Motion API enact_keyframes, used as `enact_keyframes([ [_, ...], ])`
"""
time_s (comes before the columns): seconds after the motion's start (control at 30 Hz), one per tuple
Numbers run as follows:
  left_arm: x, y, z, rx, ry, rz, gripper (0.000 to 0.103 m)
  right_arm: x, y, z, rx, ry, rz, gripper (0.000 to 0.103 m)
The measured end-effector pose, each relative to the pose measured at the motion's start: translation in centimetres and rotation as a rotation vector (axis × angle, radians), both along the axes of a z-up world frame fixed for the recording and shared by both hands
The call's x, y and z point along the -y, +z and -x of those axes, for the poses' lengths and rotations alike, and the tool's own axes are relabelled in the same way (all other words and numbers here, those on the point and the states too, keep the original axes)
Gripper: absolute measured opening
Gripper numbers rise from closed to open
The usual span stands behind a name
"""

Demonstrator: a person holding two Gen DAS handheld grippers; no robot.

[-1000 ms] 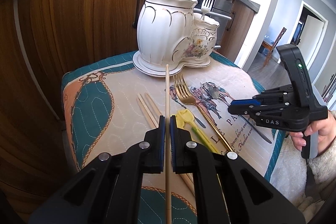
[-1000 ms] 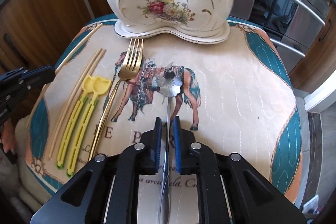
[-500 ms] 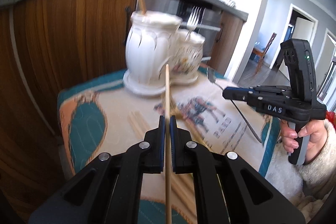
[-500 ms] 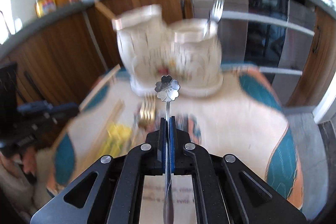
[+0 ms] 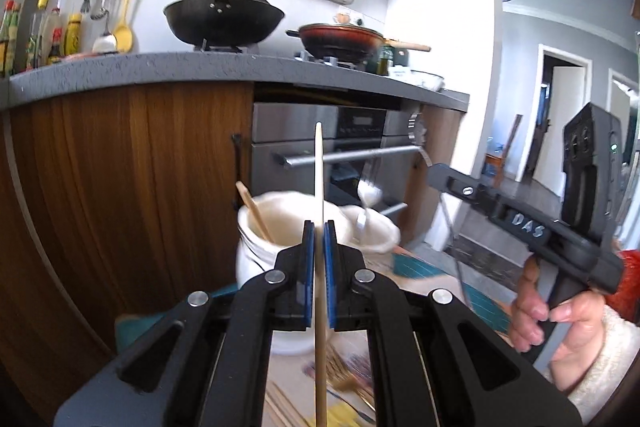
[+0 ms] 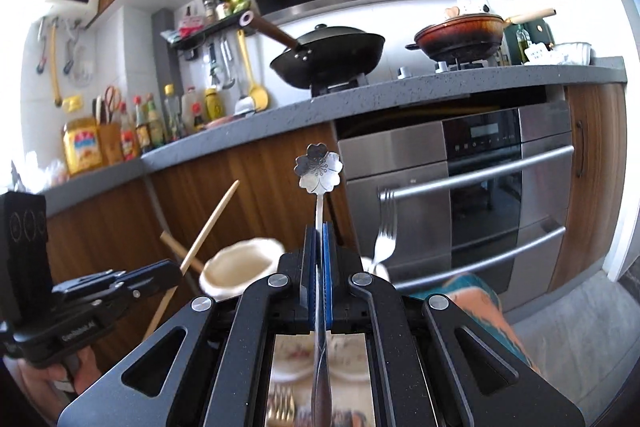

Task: Organize utensils
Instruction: 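Lower chopstick into taller cup with left tool while right tool drops spoon in shorter cup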

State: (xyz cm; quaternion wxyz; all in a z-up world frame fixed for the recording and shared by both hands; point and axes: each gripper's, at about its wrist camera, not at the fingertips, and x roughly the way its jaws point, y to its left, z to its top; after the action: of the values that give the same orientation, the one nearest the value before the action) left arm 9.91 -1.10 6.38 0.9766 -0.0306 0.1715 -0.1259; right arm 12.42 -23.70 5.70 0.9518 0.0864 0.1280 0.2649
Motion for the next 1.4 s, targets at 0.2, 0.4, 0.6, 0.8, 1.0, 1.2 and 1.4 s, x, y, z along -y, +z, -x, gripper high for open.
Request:
enact_keyframes([
  [0.2, -2.5, 0.9, -3.0, 0.049, 0.050, 0.037, 0.005, -0.7, 0.7, -3.2, 0.025, 0.005, -0.054, 0.004],
  [0.4, -3.0, 1.7, -6.0, 0.088, 0.017, 0.086, 0.005, -1.6, 0.7, -5.3, 0.044, -0.010, -0.088, 0.004],
  [0.6, -2.3, 1.8, -8.6, 0.090, -0.029, 0.177, 0.005, -2.6, -0.1, -6.8, 0.048, -0.034, -0.082, 0.004],
  [0.8, -1.2, 2.1, -9.4, 0.102, -0.051, 0.203, 0.005, -2.4, -0.6, -7.1, 0.055, -0.052, -0.089, 0.004],
  [1.0, 0.0, 1.6, -9.1, 0.133, -0.047, 0.166, 0.005, -2.2, -0.7, -7.2, 0.094, -0.090, -0.109, 0.004],
  [1.2, 0.1, 1.0, -8.6, 0.164, -0.023, 0.148, 0.005, -2.8, -0.8, -7.7, 0.130, -0.127, -0.098, 0.004],
  [1.4, 0.1, 0.6, -8.2, 0.178, -0.018, 0.138, 0.005, -3.1, -1.6, -7.8, 0.102, -0.125, -0.045, 0.004],
])
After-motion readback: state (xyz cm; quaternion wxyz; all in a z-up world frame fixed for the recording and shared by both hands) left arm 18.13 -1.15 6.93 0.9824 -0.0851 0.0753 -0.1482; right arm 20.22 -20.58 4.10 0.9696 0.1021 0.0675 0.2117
